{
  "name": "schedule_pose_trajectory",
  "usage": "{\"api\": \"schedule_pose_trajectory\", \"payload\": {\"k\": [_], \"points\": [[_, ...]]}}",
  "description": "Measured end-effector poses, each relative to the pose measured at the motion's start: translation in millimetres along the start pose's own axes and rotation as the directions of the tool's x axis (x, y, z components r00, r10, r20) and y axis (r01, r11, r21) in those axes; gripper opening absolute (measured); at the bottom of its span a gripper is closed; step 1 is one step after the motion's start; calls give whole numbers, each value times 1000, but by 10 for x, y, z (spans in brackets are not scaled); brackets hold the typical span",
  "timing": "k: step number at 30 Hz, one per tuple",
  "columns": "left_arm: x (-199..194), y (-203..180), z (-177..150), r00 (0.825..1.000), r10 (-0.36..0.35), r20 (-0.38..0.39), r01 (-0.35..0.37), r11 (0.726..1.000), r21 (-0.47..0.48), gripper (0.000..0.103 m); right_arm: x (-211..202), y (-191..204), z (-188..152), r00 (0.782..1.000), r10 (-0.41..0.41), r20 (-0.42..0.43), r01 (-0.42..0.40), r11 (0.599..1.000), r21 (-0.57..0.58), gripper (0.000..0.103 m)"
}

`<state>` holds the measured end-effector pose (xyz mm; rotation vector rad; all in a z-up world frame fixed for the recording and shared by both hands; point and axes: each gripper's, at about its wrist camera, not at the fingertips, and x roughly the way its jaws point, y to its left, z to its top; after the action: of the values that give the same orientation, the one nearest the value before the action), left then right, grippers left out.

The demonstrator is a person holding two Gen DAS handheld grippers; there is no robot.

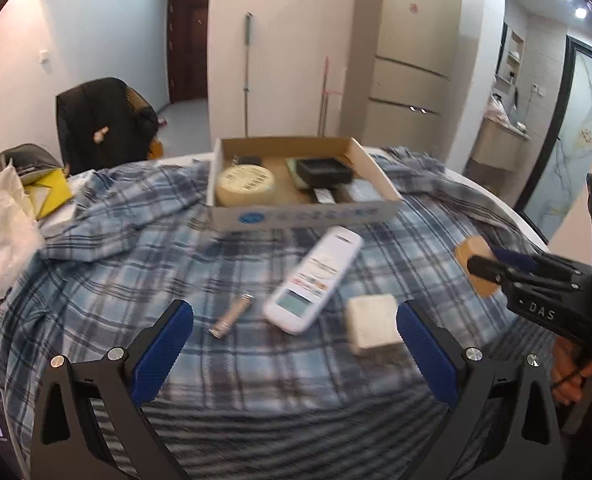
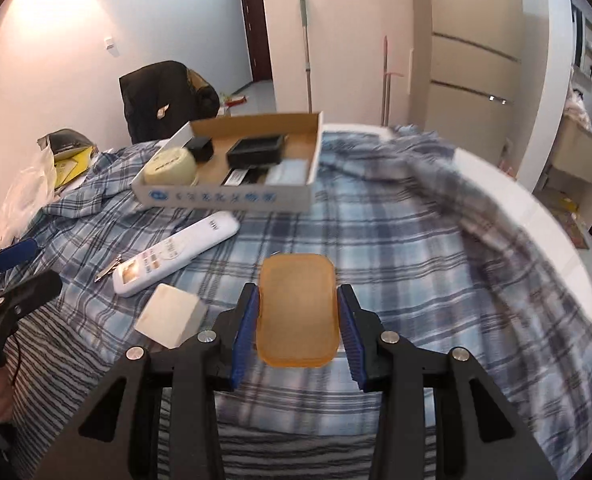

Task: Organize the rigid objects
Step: 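Grasp the white square tile with the left tool while the right tool holds the soap box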

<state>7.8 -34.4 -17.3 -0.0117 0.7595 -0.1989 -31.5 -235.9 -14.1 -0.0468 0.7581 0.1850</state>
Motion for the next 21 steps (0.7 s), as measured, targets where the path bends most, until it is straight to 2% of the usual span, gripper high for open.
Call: {"api": "schedule_pose_trajectory", "payload": {"k": [3, 7, 11, 15, 21], "points": [[100, -174, -42, 998, -7, -59, 7, 1000, 1, 103, -5, -117, -123, 999, -25, -22, 25, 1000, 3, 38], [340, -348, -63, 984, -52, -172, 49, 999, -24, 103, 155, -277, -285, 992, 16, -126, -12, 999, 32, 38], [583, -464, -4, 971, -68, -230, 68, 998, -5, 102, 271, -292, -334, 981, 76, -178, -71, 997, 31, 40], [775, -492, 41, 951, -101, -292, 98, 995, -27, 97, 258, -188, -370, 986, 47, -163, -51, 999, -20, 40], [972, -527, 0, 943, -67, -326, 65, 998, -15, 87, 266, -190, -379, 986, 47, -161, -51, 999, -19, 40]]}}
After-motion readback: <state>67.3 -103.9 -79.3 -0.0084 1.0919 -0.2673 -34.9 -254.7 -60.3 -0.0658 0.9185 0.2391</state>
